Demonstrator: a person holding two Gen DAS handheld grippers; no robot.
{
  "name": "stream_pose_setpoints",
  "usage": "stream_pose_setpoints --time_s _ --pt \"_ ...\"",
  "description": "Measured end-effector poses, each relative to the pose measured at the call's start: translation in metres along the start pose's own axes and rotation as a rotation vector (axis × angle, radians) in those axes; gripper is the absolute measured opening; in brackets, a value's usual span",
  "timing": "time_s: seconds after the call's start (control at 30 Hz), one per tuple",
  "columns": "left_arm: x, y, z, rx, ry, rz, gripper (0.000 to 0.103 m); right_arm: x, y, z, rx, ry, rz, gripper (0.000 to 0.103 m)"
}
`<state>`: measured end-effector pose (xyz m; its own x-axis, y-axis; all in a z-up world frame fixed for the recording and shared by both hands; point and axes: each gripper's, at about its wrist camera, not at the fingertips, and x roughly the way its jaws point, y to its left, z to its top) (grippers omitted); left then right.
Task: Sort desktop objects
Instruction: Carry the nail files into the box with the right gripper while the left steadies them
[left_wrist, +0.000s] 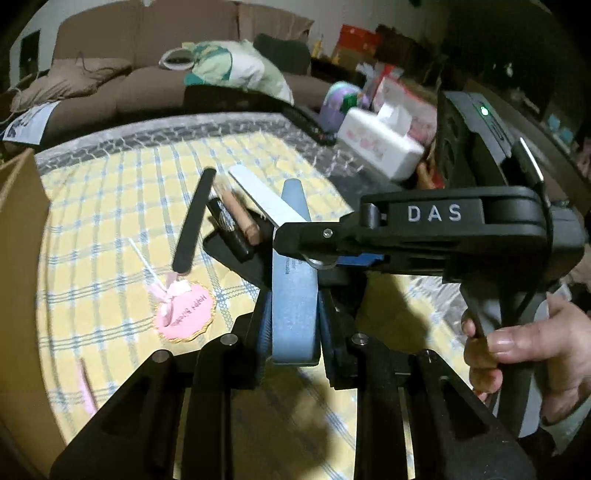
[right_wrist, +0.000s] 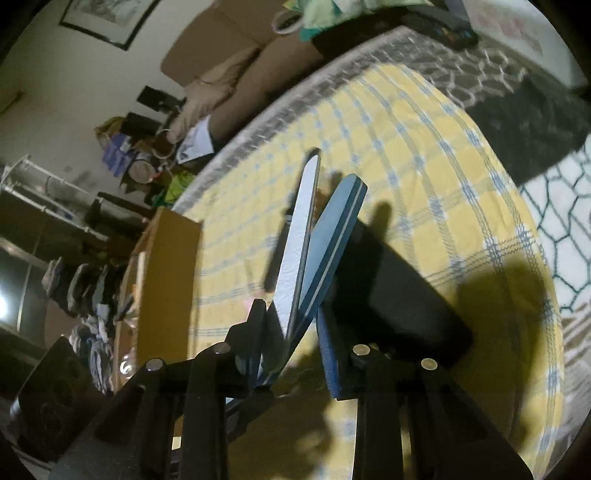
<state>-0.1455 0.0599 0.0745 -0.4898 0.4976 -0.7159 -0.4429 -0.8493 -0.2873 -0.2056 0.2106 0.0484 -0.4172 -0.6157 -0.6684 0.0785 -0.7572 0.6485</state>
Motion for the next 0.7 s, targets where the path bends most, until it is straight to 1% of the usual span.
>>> stream_pose_setpoints --time_s 0.1,0.2,0.27,0.37,0.4,0.5,0.53,0.63,0.7 --pt "-0.037 -0.001 0.004 -0.006 -0.039 -0.007 0.023 -0.015 0.025 -0.004 -0.034 -0.015 0.014 0.028" --pt "-0.072 0.001 0.006 -0.012 -0.076 0.0 0.023 -0.031 0.058 -0.01 -0.074 -0.024 0.031 0.028" --pt "-0.099 0.007 0.005 -0.016 -0.1 0.008 0.023 -0.038 0.09 -0.017 -0.111 -0.03 0.042 0.028" --pt "-0.144 0.022 0.002 -0.026 -0.14 0.031 0.023 -0.042 0.127 -0.027 -0.144 -0.029 0.066 0.028" --pt "-0.159 0.029 0.0 -0.029 -0.154 0.042 0.023 -0.042 0.147 -0.032 -0.161 -0.024 0.08 0.028" --pt "-0.2 0.055 -0.011 -0.052 -0.191 0.083 0.023 -0.032 0.188 -0.041 -0.199 -0.012 0.103 0.028" --pt "-0.208 0.061 -0.014 -0.059 -0.199 0.093 0.023 -0.024 0.205 -0.046 -0.213 -0.006 0.112 0.028" --pt "-0.238 0.1 -0.028 -0.114 -0.225 0.131 0.023 0.005 0.244 -0.055 -0.227 0.018 0.145 0.028" --pt "-0.248 0.128 -0.038 -0.148 -0.222 0.155 0.023 0.028 0.266 -0.064 -0.243 0.04 0.151 0.028"
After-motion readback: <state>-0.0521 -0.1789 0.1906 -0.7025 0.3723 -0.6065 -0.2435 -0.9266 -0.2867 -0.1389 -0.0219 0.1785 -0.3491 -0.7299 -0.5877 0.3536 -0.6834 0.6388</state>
